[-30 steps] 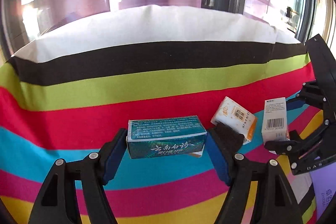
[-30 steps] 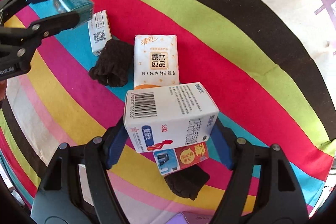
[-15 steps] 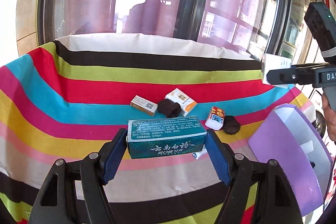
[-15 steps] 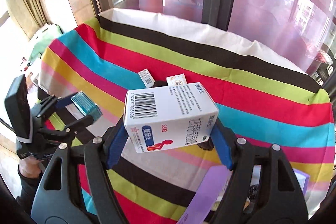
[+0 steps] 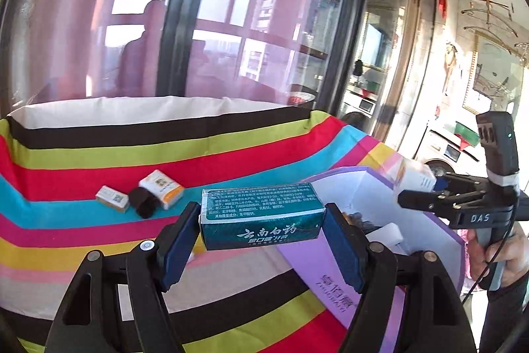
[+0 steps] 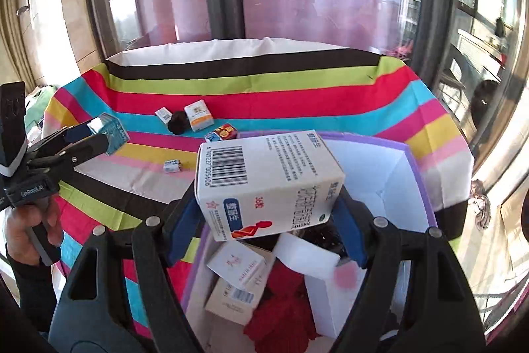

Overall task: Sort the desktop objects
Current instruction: 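Carry both boxes into the purple-rimmed box and open both grippers, then move both grippers back to the remaining items on the cloth, then grasp the small blue-white box with the left gripper while the right grasps the red box, then carry both boxes into the purple-rimmed box and open both grippers, then move both grippers back over the gloves and boxes on the cloth, then grasp the white QR-code box with the left gripper while the right grasps a brown glove, then carry the box and glove into the purple-rimmed box and release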

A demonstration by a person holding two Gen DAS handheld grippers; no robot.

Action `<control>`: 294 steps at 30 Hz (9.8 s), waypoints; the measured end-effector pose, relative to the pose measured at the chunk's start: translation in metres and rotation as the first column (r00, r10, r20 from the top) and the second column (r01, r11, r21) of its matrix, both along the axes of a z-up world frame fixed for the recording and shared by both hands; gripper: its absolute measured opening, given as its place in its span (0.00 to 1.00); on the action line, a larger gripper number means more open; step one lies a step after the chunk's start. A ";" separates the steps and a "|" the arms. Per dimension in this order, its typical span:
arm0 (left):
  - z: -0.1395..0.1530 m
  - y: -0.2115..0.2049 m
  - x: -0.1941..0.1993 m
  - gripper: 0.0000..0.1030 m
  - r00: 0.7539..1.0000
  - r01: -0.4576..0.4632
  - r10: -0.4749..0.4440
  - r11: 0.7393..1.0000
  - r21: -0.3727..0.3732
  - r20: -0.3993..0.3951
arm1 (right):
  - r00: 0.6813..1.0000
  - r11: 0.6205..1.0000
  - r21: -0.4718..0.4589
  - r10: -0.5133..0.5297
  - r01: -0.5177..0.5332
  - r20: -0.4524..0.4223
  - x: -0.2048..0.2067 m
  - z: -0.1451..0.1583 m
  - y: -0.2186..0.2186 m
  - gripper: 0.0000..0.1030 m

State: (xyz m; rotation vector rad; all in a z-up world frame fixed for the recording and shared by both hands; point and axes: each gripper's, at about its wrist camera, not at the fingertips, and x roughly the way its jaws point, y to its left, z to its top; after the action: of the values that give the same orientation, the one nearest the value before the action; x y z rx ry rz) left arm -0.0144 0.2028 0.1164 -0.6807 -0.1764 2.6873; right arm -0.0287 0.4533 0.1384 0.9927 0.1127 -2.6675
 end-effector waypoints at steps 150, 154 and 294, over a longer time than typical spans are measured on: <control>-0.063 -0.024 -0.070 0.21 0.969 0.241 -0.226 0.956 -0.166 0.102 | 0.897 0.909 0.186 0.302 -0.373 0.324 -0.163 -0.017 -0.109 0.64; -0.036 0.028 -0.047 0.21 0.935 0.355 -0.353 0.920 -0.168 0.042 | 0.954 0.946 0.184 0.230 -0.266 0.192 -0.122 0.018 -0.061 0.64; -0.005 0.051 0.012 0.65 0.964 0.228 -0.254 0.944 -0.237 -0.084 | 0.980 0.985 -0.051 -0.172 0.168 -0.101 0.020 0.002 -0.004 0.39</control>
State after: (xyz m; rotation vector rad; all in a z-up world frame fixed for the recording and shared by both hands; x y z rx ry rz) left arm -0.0027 0.2537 0.1116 -0.5692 0.2324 2.5195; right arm -0.0086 0.4488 0.1402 0.8848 -0.0068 -2.8654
